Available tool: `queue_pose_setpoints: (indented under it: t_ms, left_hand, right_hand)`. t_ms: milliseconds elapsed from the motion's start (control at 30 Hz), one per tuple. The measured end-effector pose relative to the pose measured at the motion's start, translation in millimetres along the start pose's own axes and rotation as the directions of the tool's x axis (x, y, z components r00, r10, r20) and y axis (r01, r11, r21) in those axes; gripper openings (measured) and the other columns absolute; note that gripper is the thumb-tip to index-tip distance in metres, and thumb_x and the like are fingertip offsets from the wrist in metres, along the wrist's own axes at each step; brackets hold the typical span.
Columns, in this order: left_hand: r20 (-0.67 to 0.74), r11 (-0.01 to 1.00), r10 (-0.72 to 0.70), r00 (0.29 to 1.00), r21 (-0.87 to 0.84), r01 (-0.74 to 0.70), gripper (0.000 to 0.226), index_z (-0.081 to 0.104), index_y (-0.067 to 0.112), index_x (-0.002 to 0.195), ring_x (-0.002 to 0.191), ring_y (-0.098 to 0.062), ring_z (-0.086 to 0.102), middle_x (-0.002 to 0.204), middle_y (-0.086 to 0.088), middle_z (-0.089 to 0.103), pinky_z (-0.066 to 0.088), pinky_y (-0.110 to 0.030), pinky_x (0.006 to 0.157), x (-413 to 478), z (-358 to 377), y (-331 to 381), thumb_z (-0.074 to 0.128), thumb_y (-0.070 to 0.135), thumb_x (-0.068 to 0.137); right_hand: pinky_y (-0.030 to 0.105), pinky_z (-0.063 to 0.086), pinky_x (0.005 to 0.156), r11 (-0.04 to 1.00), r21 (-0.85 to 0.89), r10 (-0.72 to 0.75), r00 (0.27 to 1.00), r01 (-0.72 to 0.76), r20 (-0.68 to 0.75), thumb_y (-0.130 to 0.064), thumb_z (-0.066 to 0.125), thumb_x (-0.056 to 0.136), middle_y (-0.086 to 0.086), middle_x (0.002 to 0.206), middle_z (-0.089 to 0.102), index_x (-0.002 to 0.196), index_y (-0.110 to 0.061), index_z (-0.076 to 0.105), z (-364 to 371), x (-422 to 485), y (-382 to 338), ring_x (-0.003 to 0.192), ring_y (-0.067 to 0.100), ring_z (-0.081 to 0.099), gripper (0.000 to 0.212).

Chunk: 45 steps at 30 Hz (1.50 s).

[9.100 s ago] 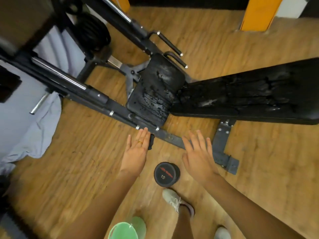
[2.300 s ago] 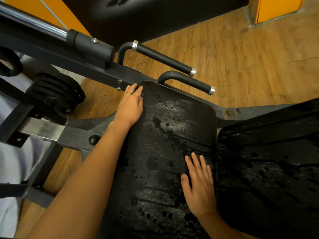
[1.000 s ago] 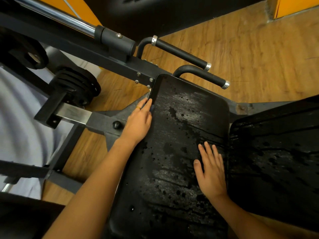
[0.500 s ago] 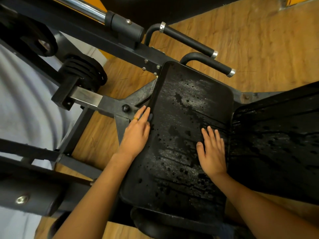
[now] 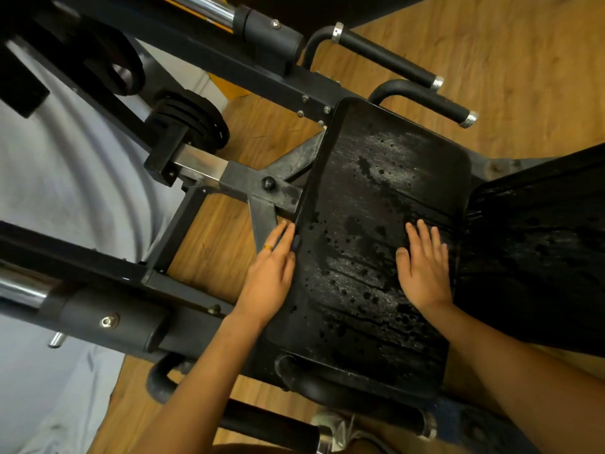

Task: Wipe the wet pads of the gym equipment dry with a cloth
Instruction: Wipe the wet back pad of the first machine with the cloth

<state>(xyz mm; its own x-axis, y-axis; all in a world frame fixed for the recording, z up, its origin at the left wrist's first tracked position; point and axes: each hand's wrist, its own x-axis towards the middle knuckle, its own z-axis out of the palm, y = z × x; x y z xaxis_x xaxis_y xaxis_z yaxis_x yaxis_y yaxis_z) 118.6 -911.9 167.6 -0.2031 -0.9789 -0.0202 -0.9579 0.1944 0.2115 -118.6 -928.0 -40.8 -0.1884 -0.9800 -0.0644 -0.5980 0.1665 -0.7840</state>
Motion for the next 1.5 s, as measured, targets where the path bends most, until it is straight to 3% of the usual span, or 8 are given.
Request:
queue_pose_setpoints:
  t_ms: [100,300,668,868,1002,1135,1235,1502]
  left_hand:
    - [0.029,1.000,-0.019,0.999,-0.003,0.019,0.057,0.021,0.023,0.161,0.139,0.007,0.014,0.168,0.006,0.011,0.006,-0.003,0.111,-18,-2,-2,0.041,0.022,0.108]
    - [0.107,0.996,-0.022,0.994,0.093,0.012,0.060,0.013,0.017,0.162,0.156,-0.020,0.003,0.170,-0.003,0.002,0.006,-0.029,0.126,-49,-4,-4,0.040,0.021,0.108]
    - [0.163,0.969,-0.031,0.986,0.246,-0.011,0.070,-0.007,0.020,0.161,0.153,-0.014,-0.016,0.167,0.001,-0.020,-0.014,-0.010,0.113,-107,-6,-6,0.039,0.023,0.108]
    - [0.244,0.823,0.109,0.964,0.522,-0.226,0.087,0.005,0.009,0.162,0.154,-0.029,0.000,0.168,-0.016,-0.002,0.019,-0.041,0.123,-117,-9,-14,0.062,0.007,0.096]
    - [0.382,0.683,0.296,0.875,0.555,-0.474,0.078,0.018,0.007,0.160,0.154,-0.030,0.016,0.167,-0.016,0.013,0.017,-0.042,0.121,-116,-21,-15,0.053,0.002,0.091]
    - [0.622,0.548,0.407,0.669,0.419,-0.724,0.073,0.009,0.013,0.162,0.155,-0.024,0.002,0.169,-0.008,0.001,0.005,-0.040,0.125,-114,-23,-18,0.039,-0.003,0.097]
    - [0.699,0.527,0.414,0.583,0.338,-0.780,0.074,0.005,0.015,0.162,0.155,-0.021,-0.003,0.168,-0.006,-0.003,-0.001,-0.038,0.124,-100,-22,-16,0.036,-0.006,0.099]
    - [0.719,0.390,0.537,0.442,0.252,-0.885,0.066,0.022,0.010,0.160,0.153,-0.024,0.020,0.166,-0.012,0.020,0.016,-0.039,0.123,-74,0,-10,0.041,-0.003,0.098]
  right_hand:
    - [0.044,-0.004,0.126,1.000,-0.015,-0.001,1.000,0.001,0.012,-0.044,0.020,0.104,-0.002,0.170,0.006,0.161,-0.024,0.017,0,0,0,0.156,0.020,-0.005,0.061]
    - [0.046,-0.002,0.126,1.000,-0.022,-0.013,0.999,0.013,0.032,-0.041,0.024,0.108,0.000,0.170,0.006,0.162,-0.023,0.017,-5,-1,0,0.156,0.022,-0.005,0.057]
    - [0.046,0.001,0.126,0.999,-0.034,-0.018,0.999,0.019,0.039,-0.038,0.027,0.109,0.002,0.170,0.006,0.162,-0.021,0.018,-6,-4,4,0.156,0.023,-0.003,0.056]
    - [0.046,0.001,0.126,0.999,-0.029,-0.022,0.999,0.023,0.035,-0.038,0.027,0.109,0.002,0.170,0.006,0.161,-0.022,0.019,-6,-5,5,0.156,0.023,-0.002,0.056]
    - [0.046,0.001,0.126,0.999,-0.027,-0.030,0.999,0.031,0.025,-0.038,0.026,0.109,0.003,0.170,0.007,0.161,-0.021,0.019,-5,-6,6,0.156,0.024,-0.002,0.056]
    - [0.046,0.000,0.126,0.999,-0.021,-0.033,0.999,0.033,0.022,-0.039,0.024,0.109,0.003,0.170,0.006,0.162,-0.021,0.018,-4,-6,6,0.156,0.023,-0.003,0.056]
    - [0.046,-0.001,0.126,0.999,-0.019,-0.028,0.999,0.028,0.017,-0.038,0.025,0.109,0.003,0.170,0.006,0.161,-0.021,0.018,-4,-6,5,0.156,0.023,-0.003,0.056]
    - [0.044,-0.003,0.126,0.999,-0.018,-0.030,0.999,0.030,0.019,-0.039,0.025,0.108,0.002,0.170,0.006,0.162,-0.022,0.018,-5,-6,6,0.156,0.022,-0.004,0.056]
